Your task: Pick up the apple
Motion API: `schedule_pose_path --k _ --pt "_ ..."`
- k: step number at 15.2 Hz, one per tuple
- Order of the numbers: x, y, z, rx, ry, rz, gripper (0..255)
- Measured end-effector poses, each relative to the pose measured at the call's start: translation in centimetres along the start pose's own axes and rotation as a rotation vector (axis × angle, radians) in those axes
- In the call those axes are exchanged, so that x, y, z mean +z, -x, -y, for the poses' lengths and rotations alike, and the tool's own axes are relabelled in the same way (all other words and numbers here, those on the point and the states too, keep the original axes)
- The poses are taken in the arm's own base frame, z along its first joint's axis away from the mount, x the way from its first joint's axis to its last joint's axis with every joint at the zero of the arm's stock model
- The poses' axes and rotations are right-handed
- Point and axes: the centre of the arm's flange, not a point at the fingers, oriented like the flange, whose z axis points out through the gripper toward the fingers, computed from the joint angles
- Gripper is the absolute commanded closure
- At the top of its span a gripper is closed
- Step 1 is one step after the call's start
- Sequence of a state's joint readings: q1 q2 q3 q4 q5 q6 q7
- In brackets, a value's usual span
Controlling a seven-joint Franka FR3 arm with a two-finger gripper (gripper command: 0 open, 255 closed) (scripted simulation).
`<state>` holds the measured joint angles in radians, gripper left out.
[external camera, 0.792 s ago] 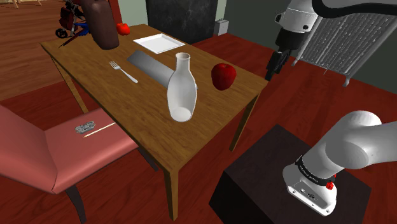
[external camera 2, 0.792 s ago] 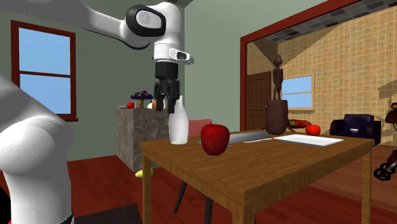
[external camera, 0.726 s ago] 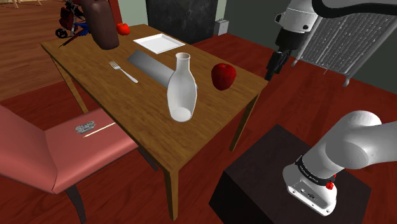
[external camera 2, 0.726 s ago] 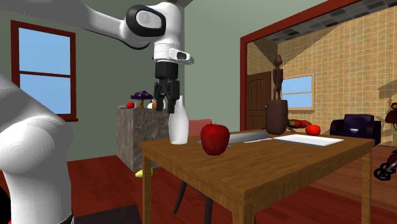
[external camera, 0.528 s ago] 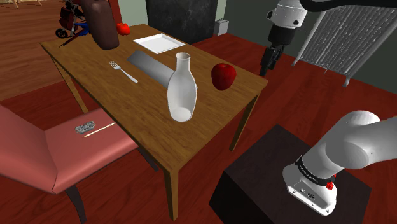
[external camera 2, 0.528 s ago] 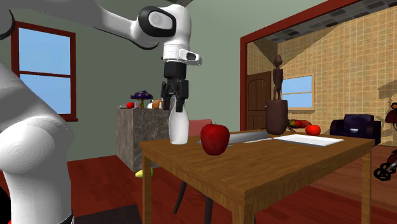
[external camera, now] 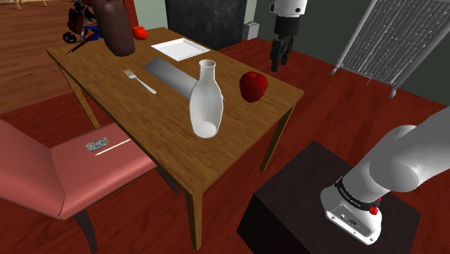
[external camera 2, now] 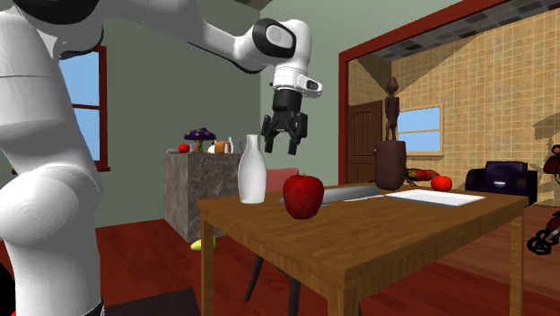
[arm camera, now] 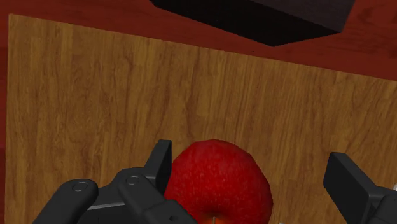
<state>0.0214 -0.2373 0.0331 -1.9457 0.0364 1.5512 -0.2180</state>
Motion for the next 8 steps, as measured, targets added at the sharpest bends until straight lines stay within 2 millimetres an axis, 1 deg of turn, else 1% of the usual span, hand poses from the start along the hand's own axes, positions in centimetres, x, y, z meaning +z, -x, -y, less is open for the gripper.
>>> schedule_pose_path --k 1,4,5,6,8 --pt "-0.2 -1.8 -0.2 -0.013 0.002 0.012 0" --pt "-1.0 -6.1 -1.0 -0.052 0.008 0.052 0" --pt "-1.0 -7.7 -0.9 -0.064 0.010 0.064 0" --pt "-0.9 -8.7 -0.9 -0.072 0.011 0.073 0" --pt "-0.1 -9.4 -0.9 -0.077 0.012 0.079 0"
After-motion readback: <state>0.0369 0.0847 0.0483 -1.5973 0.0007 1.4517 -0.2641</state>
